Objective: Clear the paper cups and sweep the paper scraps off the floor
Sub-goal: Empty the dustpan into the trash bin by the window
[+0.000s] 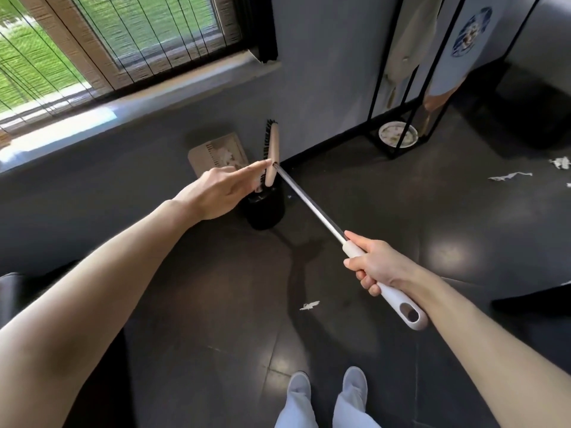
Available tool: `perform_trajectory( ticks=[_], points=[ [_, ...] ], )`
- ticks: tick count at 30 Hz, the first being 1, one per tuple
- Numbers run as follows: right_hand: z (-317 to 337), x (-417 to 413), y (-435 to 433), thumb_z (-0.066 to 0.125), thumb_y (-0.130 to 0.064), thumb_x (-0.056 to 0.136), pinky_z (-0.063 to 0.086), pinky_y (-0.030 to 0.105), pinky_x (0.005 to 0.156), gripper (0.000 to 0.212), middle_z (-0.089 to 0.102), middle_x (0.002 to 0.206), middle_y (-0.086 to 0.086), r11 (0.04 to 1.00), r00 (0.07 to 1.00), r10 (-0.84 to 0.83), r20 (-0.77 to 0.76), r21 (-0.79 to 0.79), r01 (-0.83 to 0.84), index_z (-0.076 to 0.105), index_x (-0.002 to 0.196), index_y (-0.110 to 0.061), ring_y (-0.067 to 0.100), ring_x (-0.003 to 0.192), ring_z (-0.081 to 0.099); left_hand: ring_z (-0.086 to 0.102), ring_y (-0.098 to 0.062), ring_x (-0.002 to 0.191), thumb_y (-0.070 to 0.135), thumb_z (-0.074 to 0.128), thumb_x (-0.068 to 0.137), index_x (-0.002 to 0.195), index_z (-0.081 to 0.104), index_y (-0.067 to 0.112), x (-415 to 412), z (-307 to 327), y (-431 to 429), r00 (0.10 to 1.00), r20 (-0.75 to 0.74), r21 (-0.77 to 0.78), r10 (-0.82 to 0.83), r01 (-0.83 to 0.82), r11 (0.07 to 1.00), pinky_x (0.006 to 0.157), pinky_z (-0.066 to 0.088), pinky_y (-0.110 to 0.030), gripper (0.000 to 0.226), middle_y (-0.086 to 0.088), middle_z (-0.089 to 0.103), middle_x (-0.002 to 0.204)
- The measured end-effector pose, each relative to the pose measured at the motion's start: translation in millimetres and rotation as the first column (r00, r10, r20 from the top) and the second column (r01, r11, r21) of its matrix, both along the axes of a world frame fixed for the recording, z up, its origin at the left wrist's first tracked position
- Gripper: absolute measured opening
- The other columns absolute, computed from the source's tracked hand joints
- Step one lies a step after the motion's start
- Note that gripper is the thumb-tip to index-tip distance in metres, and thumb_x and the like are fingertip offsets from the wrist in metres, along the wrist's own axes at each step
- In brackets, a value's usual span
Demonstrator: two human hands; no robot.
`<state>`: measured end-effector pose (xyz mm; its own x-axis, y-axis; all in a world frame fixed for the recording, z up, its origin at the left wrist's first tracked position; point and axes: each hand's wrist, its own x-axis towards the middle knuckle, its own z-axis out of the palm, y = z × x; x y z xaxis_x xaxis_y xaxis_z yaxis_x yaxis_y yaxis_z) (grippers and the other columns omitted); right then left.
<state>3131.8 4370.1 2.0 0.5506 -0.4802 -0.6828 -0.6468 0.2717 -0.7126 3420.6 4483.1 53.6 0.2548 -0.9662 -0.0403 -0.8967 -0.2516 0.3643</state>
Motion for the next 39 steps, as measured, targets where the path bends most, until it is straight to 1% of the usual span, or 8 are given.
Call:
perform_trajectory(
  ticks=[2, 6, 10, 15, 19, 23, 28, 39],
  points=[
    [-1.2, -7.2, -1.0, 0.050, -0.006, 0.096, 0.035, 0.018, 0.035, 0.066, 0.045, 0.061, 0.003, 1.000, 1.000, -0.013, -0.005, 0.004, 0.013, 0.028, 0.149, -0.037, 0.007, 0.037, 0.038, 0.062, -0.029, 0.103, 0.044, 0.035, 0.101, 0.140, 0.006, 0.065, -15.6, -6.8, -8.5, 0.998, -0.057, 0.072, -0.011, 0.015, 0.997, 0.093, 0.049, -0.040, 0.054, -0.002, 0.064, 0.122],
    [-2.1, -18.6, -4.2, 0.050, -0.005, 0.096, 0.035, 0.019, 0.035, 0.066, 0.044, 0.062, 0.003, 0.999, 0.999, -0.032, -0.009, 0.002, 0.032, 0.028, 0.149, -0.036, 0.007, 0.038, 0.038, 0.061, -0.026, 0.073, 0.052, 0.055, 0.091, 0.146, -0.020, 0.046, -42.6, -27.7, -22.4, 0.989, -0.119, 0.230, 0.088, -0.059, 0.971, 0.081, 0.050, -0.040, 0.092, -0.012, 0.062, 0.088],
    [-2.0, -24.3, -11.8, 0.051, -0.005, 0.096, 0.034, 0.019, 0.034, 0.066, 0.045, 0.061, 0.004, 0.998, 0.998, -0.057, -0.002, 0.004, 0.057, 0.028, 0.149, -0.036, 0.007, 0.037, 0.038, 0.060, -0.017, 0.065, 0.062, 0.056, 0.085, 0.152, -0.010, 0.035, -54.7, -42.4, -26.5, 0.987, -0.107, 0.408, 0.122, -0.069, 0.910, 0.062, 0.053, -0.031, 0.097, -0.012, 0.058, 0.103],
    [0.7, -31.6, -19.5, 0.051, -0.005, 0.096, 0.036, 0.018, 0.036, 0.067, 0.046, 0.063, 0.004, 0.998, 0.998, -0.067, 0.014, -0.008, 0.067, 0.027, 0.150, -0.036, 0.007, 0.038, 0.039, 0.059, -0.022, 0.086, 0.068, 0.050, 0.086, 0.155, -0.002, 0.019, -76.5, -56.1, -26.8, 0.993, 0.106, 0.552, -0.054, -0.014, 0.834, 0.074, 0.048, -0.033, 0.100, -0.012, 0.061, 0.109],
    [4.5, -32.8, -27.2, 0.051, -0.005, 0.096, 0.035, 0.018, 0.035, 0.067, 0.043, 0.062, 0.003, 0.996, 0.996, -0.086, 0.040, 0.003, 0.085, 0.027, 0.149, -0.037, 0.006, 0.038, 0.038, 0.066, -0.027, 0.095, 0.072, 0.040, 0.087, 0.154, 0.001, 0.017, -87.7, -69.2, -29.7, 0.922, 0.295, 0.576, -0.252, 0.039, 0.817, 0.078, 0.055, -0.042, 0.096, -0.008, 0.067, 0.102],
    [7.1, -38.4, -30.0, 0.051, -0.005, 0.096, 0.034, 0.018, 0.035, 0.066, 0.043, 0.062, 0.003, 0.995, 0.993, -0.103, 0.061, 0.013, 0.102, 0.027, 0.149, -0.036, 0.006, 0.037, 0.037, 0.066, -0.027, 0.100, 0.077, 0.034, 0.084, 0.154, 0.001, 0.021, -86.3, -67.3, -34.6, 0.863, 0.390, 0.556, -0.323, 0.059, 0.829, 0.075, 0.054, -0.038, 0.096, -0.008, 0.068, 0.107],
    [3.1, -37.8, -25.9, 0.050, -0.004, 0.096, 0.033, 0.017, 0.034, 0.065, 0.041, 0.062, 0.003, 0.989, 0.988, -0.138, 0.071, 0.061, 0.134, 0.028, 0.150, -0.035, 0.006, 0.036, 0.035, 0.065, -0.027, 0.104, 0.075, 0.032, 0.085, 0.155, 0.005, 0.026, -82.1, -49.9, -34.2, 0.852, 0.426, 0.495, -0.305, 0.063, 0.867, 0.063, 0.045, -0.032, 0.089, -0.007, 0.067, 0.114],
    [-0.7, -32.9, -15.4, 0.050, -0.003, 0.096, 0.032, 0.016, 0.033, 0.065, 0.041, 0.062, 0.003, 0.987, 0.988, -0.134, 0.075, 0.102, 0.127, 0.028, 0.149, -0.035, 0.006, 0.035, 0.035, 0.067, -0.025, 0.101, 0.071, 0.022, 0.091, 0.154, 0.008, 0.026, -77.0, -64.6, -3.2, 0.692, 0.503, 0.585, -0.518, 0.169, 0.793, 0.063, 0.043, -0.031, 0.078, -0.004, 0.067, 0.113]
  ],
)
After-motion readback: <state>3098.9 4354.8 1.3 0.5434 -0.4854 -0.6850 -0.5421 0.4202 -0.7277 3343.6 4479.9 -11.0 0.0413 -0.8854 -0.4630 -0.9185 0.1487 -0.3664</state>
